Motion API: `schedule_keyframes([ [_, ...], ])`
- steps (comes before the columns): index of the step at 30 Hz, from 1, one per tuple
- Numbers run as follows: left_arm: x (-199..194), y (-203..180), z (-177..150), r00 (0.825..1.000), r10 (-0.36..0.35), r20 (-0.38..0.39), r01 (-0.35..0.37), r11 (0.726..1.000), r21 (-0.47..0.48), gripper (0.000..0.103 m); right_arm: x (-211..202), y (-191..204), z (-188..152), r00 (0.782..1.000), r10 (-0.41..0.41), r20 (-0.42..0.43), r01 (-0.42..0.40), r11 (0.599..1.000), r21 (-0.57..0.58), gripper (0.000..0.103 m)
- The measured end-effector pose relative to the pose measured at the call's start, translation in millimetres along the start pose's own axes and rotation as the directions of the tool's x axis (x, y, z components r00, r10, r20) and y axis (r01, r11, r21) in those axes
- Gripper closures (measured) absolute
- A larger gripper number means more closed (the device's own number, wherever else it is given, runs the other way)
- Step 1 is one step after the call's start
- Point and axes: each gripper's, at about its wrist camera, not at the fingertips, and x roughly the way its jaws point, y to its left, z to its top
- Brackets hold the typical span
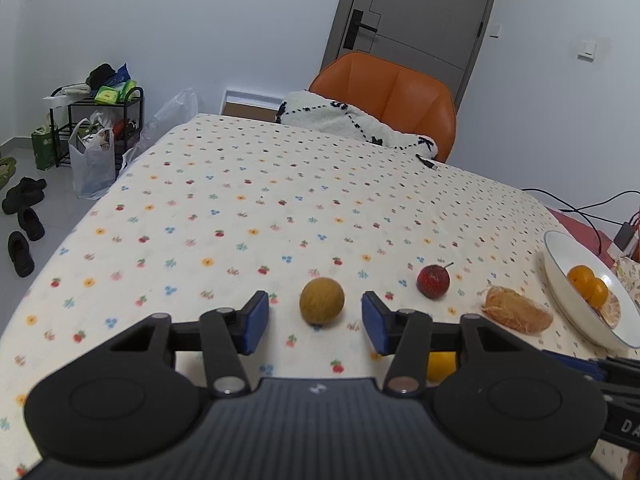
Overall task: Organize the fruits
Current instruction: 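Grasp the small orange with the right tool while the left tool grasps the brown kiwi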
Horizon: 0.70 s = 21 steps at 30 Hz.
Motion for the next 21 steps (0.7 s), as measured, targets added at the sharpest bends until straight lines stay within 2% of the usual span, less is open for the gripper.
schedule_keyframes([
  [1,2,-1,1,1.000,0.005,0.001,-0.005,1.000,0.003,0.068,-1,-2,0,1.000,-0.004,0.003,0.004,1.000,0.004,0.079],
  [3,4,0,2,1.000,0.002,-0.002,-0.002,1.000,-0.008,0.081,-1,-6,1,1.000,-0.011,0.008,0.010,1.000,0.013,0.079],
  [7,-5,-4,4,0.999,-0.002,0.032,0.003,1.000,-0.012,0.081,-4,-12,4,0.999,-0.023,0.027,0.022,0.999,0.028,0.079],
  [21,-19,-51,8,0.995,-0.086,0.043,0.083,0.995,0.056,0.081,-31,-39,7,0.991,-0.063,0.117,0.055,0.996,0.077,0.079],
])
